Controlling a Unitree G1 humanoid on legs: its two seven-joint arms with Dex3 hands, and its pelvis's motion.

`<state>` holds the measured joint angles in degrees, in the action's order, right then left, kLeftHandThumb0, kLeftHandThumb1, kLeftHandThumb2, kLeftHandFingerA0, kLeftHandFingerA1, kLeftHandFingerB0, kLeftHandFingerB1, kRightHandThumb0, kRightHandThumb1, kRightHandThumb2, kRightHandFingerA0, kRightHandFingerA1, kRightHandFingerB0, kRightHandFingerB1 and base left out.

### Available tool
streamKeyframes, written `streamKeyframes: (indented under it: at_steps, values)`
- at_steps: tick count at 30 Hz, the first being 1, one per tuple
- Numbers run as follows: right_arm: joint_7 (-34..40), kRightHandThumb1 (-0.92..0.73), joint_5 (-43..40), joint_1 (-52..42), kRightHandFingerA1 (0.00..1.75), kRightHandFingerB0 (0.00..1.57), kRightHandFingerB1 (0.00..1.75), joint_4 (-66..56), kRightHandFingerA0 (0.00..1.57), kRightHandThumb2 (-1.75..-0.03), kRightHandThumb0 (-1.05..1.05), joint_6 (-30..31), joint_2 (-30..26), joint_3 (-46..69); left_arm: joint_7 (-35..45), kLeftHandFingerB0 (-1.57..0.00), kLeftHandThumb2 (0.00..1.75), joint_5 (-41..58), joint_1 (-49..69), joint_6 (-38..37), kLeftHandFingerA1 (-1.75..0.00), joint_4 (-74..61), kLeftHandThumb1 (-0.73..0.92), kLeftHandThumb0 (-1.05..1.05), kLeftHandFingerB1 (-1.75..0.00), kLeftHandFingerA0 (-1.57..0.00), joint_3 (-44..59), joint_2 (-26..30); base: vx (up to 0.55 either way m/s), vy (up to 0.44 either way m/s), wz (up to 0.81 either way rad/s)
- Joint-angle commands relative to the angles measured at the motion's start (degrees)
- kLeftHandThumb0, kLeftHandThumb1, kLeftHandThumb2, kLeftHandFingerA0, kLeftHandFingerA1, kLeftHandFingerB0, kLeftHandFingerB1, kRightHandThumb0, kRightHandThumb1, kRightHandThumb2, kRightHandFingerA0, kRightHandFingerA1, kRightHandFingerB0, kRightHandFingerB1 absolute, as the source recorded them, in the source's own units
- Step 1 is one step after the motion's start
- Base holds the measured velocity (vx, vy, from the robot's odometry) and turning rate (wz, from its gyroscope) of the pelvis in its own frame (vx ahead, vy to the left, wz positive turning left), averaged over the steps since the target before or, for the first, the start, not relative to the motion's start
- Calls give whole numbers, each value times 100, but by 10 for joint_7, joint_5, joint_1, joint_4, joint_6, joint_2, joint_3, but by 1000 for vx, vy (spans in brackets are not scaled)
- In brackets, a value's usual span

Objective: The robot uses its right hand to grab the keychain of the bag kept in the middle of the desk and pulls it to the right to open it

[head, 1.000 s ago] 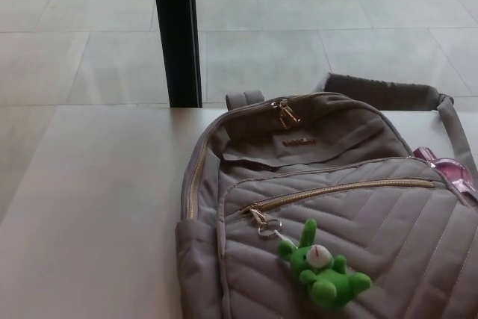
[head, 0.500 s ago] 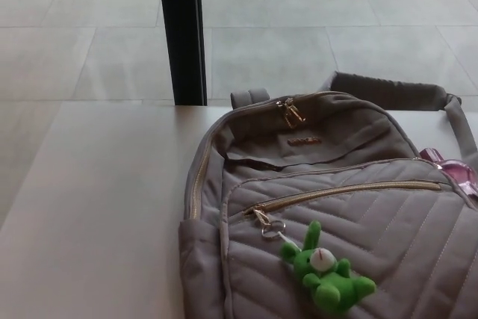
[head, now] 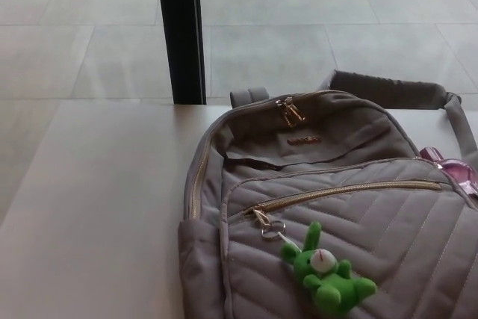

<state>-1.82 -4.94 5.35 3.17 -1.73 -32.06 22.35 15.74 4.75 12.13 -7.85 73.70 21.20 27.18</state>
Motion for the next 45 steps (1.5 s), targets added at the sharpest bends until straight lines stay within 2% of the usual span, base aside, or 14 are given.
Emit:
streamKeyframes:
  at_steps: [1, 2, 3, 7, 8, 12, 14, 15, 19, 22, 24, 27, 28, 45]
  values:
    - [-98, -70, -1, 28, 44, 17, 28, -361, 42, -62, -80, 181, -10, -212, 3, -38, 82, 5, -1, -26, -51, -4, 92, -87, -41, -52, 0, 13, 0, 0, 0]
    - [-105, -61, 13, 18, 56, 12, 39, -367, 40, -95, -91, 174, -9, -229, 4, -37, 82, 6, -1, -25, -51, -5, 92, -87, -41, -51, 1, 13, 0, 0, 0]
    - [-109, -72, 23, 11, 45, 18, 27, -372, 48, -63, -86, 172, -9, -241, 7, -36, 83, 7, -1, -24, -53, -3, 92, -87, -41, -52, 2, 13, 0, 0, 0]
    - [-121, -71, 22, -23, 52, 24, 29, -392, 51, -62, -83, 169, -12, -273, 4, -39, 83, 9, -4, -17, -52, -2, 92, -87, -41, -52, 4, 12, 0, 0, 0]
    - [-121, -60, 25, -19, 61, 18, 42, -387, 49, -97, -91, 164, -5, -285, 7, -38, 83, 11, -3, -20, -52, -1, 92, -88, -41, -51, 6, 16, 0, 0, 0]
    - [-125, -70, 30, -36, 59, 27, 32, -414, 56, -61, -80, 174, -17, -304, 6, -38, 82, 8, 1, -25, -52, -5, 92, -87, -42, -51, 4, 17, 0, 0, 0]
    - [-125, -57, 32, -38, 64, 21, 46, -422, 51, -97, -83, 180, -20, -310, 7, -37, 83, 9, 3, -25, -52, -6, 92, -87, -42, -51, 5, 17, 0, 0, 0]
    - [-124, -70, 33, -37, 58, 27, 32, -424, 59, -62, -81, 184, -20, -312, 6, -37, 83, 9, 3, -25, -52, -4, 92, -87, -41, -51, 5, 16, 0, 0, 0]
    - [-130, -55, 23, -39, 68, 21, 45, -444, 56, -96, -77, 200, -31, -307, 10, -37, 82, 10, 6, -31, -52, -4, 92, -87, -42, -51, 6, 18, 0, 0, 0]
    - [-132, -70, 17, -39, 63, 30, 32, -447, 61, -62, -76, 204, -30, -301, 8, -41, 82, 11, 5, -28, -51, -3, 92, -84, -40, -56, 6, 18, 0, 0, 0]
    - [-136, -60, 16, -40, 69, 21, 44, -447, 59, -96, -82, 205, -31, -296, 8, -36, 84, 10, 3, -26, -54, 0, 92, -90, -41, -56, 7, 18, 0, 0, 0]
    - [-140, -70, 16, -41, 63, 31, 32, -450, 63, -61, -73, 207, -29, -292, 6, -31, 120, 5, 4, -31, -61, 0, 83, -83, -50, -51, 1, 19, 0, 0, 0]
    - [-141, -70, 17, -42, 63, 31, 32, -453, 64, -62, -74, 208, -27, -291, 5, -37, 85, 5, 3, -31, -54, 2, 92, -90, -41, -57, 1, 19, 0, 0, 0]
    - [-150, -62, 151, -93, 65, 33, 43, -525, 70, -82, -89, 163, -39, -328, 11, -35, 85, 15, 3, -29, -54, 1, 92, -90, -42, -55, 10, 22, 0, 0, 0]
